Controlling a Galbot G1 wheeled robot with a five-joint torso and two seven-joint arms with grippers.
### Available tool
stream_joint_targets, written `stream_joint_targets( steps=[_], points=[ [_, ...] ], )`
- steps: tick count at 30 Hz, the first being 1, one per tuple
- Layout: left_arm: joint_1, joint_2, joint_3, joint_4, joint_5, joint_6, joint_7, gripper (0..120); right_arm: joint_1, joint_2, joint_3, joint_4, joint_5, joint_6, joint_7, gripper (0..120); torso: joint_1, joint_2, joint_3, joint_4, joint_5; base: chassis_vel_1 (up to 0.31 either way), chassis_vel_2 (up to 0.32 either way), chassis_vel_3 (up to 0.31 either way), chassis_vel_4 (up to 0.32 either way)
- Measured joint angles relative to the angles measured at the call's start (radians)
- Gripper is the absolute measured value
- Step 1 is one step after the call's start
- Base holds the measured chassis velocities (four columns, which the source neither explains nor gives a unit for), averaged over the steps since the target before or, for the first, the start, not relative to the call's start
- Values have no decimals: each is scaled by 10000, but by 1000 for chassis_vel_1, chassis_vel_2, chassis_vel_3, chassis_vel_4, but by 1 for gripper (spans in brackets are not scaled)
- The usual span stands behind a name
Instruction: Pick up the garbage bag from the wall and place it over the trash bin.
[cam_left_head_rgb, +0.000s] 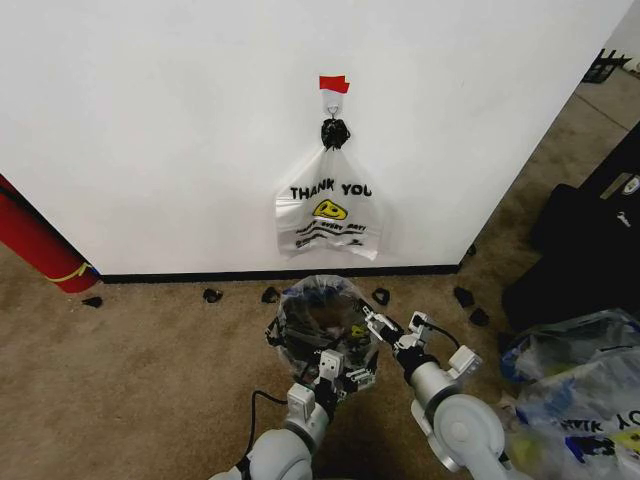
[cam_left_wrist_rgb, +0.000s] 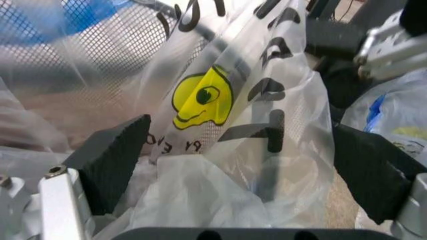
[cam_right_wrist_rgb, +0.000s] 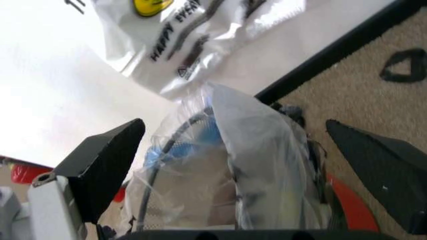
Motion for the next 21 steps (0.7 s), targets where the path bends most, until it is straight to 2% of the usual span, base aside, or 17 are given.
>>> stream_joint_targets(
  steps=[6, 7, 10, 14, 17, 20, 21],
  points=[
    [121, 391, -200, -880, -217, 14, 130, 97, -70, -77, -49, 98, -784, 157, -328, 100, 2, -3, 2, 3, 5, 0, 0, 0, 0],
    [219, 644, -282, -1334, -342, 1, 272, 97, -109, -94, -52, 160, -1087, 244, -462, 100, 2, -3, 2, 1, -1, 0, 0, 0, 0],
    [368, 1038, -429, -1914, -566, -90, 494, 98, -165, -111, 14, 250, -1344, 334, -582, 100, 1, -2, 1, 1, 3, 0, 0, 0, 0],
    [473, 1202, -613, -2285, -754, -202, 619, 98, -223, -113, 81, 262, -1827, 499, -700, 100, 2, -3, 1, 1, 0, 0, 0, 0, 0],
    [668, 1235, -1312, -2775, -973, -370, 606, 98, -381, -39, 202, 464, -2927, 910, -659, 100, 2, -3, 0, -1, 0, 0, 0, 0, 0],
    [1105, 1180, -2469, -3175, -935, -638, 467, 100, -422, 33, 278, 663, -3914, 1359, -174, 100, 2, -3, 0, -1, -2, 0, 0, 0, 0],
    [1105, 1180, -2469, -3175, -935, -638, 467, 100, -422, 33, 278, 663, -3914, 1359, -174, 100, 2, -3, 0, -1, -2, 0, 0, 0, 0]
  ],
)
